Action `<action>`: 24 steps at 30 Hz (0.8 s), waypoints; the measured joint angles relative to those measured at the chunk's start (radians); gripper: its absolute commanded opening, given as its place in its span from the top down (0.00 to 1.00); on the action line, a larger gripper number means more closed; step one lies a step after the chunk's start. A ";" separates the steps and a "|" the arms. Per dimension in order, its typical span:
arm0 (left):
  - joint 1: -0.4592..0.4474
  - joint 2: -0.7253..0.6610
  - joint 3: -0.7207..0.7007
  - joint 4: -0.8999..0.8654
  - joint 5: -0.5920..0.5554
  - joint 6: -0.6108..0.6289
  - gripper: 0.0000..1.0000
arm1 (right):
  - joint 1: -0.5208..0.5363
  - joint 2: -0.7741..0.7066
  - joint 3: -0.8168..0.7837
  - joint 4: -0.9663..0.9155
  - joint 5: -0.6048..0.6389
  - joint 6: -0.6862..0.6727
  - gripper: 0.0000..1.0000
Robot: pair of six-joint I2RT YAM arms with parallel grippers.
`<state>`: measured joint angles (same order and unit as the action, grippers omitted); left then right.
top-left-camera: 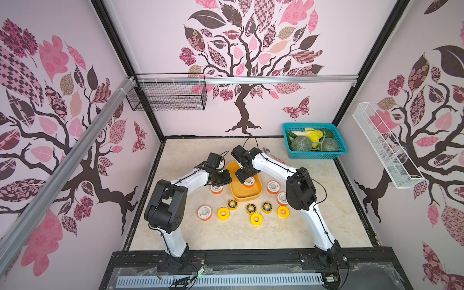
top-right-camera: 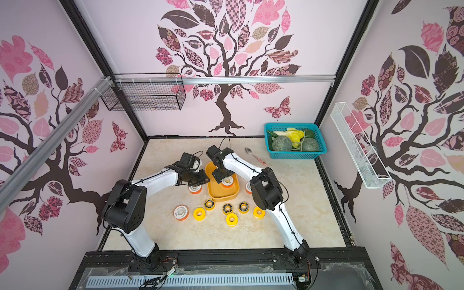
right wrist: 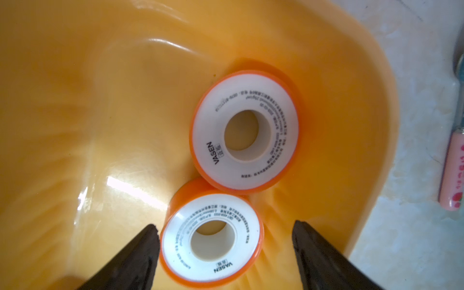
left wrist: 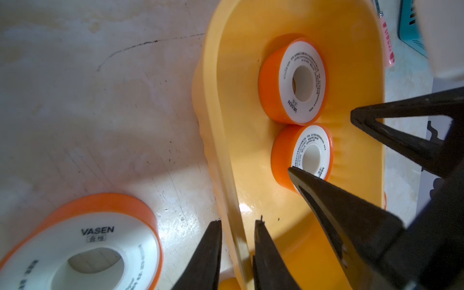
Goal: Put the sealing tape into the storage box
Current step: Place the sealing tape in the storage box.
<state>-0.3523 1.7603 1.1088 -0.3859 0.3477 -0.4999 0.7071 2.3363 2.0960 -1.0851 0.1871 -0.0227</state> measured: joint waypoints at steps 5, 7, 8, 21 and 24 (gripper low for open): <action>0.000 -0.007 0.019 -0.027 -0.002 0.008 0.52 | -0.031 -0.089 -0.065 0.039 -0.090 0.026 0.12; 0.000 -0.017 0.027 -0.036 -0.002 0.008 0.44 | -0.051 -0.145 -0.107 0.066 -0.137 0.039 0.12; 0.000 -0.024 0.033 -0.042 -0.002 0.010 0.40 | -0.065 -0.180 -0.134 0.083 -0.168 0.047 0.12; 0.000 -0.209 0.069 -0.141 -0.096 0.055 0.12 | -0.247 -0.494 -0.568 0.320 -0.418 0.162 0.14; 0.000 -0.255 0.066 -0.178 -0.165 0.067 0.12 | -0.278 -0.525 -0.631 0.347 -0.457 0.172 0.14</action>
<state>-0.3519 1.5055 1.1751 -0.5636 0.1829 -0.4328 0.4290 1.8114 1.4647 -0.7380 -0.2699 0.1497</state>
